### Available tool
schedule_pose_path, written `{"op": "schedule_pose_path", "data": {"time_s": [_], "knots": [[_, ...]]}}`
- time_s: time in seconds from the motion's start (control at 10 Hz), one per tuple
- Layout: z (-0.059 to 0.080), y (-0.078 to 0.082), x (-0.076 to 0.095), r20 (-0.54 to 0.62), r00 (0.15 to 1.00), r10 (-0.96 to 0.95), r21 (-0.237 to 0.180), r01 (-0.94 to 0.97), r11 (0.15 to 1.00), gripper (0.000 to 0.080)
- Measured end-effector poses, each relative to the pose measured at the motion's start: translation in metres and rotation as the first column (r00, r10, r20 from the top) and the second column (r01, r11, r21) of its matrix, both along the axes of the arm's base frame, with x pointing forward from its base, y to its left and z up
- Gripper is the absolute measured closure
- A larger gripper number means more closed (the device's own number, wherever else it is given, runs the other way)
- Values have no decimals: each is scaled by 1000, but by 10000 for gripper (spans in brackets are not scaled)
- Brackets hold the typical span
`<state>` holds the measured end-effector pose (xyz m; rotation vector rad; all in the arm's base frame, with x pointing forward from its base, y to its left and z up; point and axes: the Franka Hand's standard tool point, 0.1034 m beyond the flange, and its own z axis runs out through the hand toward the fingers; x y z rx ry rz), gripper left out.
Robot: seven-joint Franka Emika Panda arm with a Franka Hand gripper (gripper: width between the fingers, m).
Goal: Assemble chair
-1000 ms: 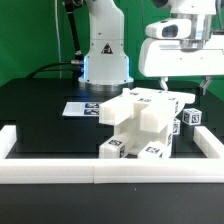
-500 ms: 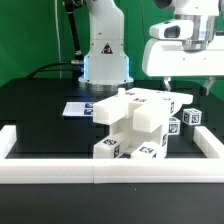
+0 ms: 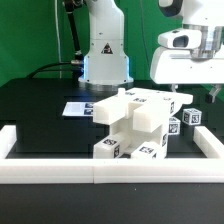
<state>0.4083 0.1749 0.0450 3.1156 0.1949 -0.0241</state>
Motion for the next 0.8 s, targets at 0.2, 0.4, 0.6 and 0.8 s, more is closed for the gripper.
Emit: {"op": "schedule_pose_path", "data": {"time_s": [0.2, 0.4, 0.6, 0.8], "knots": [[-8, 2, -2, -7, 1000, 0, -9, -1, 1000, 150], [-15, 6, -9, -19, 1000, -12, -18, 12, 1000, 150], [-21, 6, -13, -28, 1000, -8, -26, 7, 1000, 150], [-25, 5, -16, -36, 999, -5, -32, 4, 999, 150]]}}
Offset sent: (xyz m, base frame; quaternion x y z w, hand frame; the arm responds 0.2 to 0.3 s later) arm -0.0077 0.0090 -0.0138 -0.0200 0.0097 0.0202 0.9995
